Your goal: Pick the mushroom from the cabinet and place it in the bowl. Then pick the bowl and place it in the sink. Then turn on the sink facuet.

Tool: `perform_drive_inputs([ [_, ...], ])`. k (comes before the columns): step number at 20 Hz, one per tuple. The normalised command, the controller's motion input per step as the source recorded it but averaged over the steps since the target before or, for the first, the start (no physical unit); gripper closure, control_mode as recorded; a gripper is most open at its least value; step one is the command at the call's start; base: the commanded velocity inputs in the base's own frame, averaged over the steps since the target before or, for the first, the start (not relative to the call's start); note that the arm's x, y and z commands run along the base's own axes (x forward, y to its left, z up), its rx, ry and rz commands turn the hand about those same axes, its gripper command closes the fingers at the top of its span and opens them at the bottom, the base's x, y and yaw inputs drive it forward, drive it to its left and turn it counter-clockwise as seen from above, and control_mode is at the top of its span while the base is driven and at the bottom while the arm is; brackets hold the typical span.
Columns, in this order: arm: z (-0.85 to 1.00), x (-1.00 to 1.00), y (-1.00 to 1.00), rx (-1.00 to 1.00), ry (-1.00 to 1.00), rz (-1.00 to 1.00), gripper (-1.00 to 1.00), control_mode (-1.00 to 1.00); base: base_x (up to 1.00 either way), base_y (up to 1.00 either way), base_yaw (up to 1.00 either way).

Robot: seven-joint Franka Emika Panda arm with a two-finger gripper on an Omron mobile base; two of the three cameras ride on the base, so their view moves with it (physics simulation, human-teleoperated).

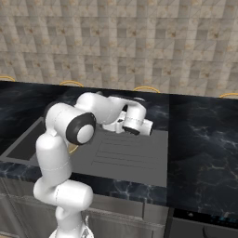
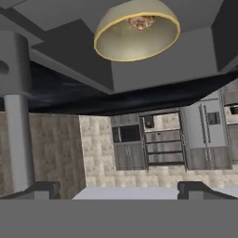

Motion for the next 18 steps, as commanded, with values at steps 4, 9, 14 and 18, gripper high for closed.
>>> perform_drive_inputs([
  [4,-0.03,0.13,0.20,0.00,0.00,-0.01,-1.00,-1.00,0.00,0.00,0.00],
  [9,-0.08,0.13,0.04,0.00,0.00,-0.01,-1.00,-1.00,0.00,0.00,0.00],
  [14,-0.16,0.34,0.00,0.00,0.00,-0.02,-1.00,-1.00,0.00,0.00,0.00],
  [18,-0.21,0.51,0.00,0.00,0.00,-0.04,-1.00,-1.00,0.00,0.00,0.00],
])
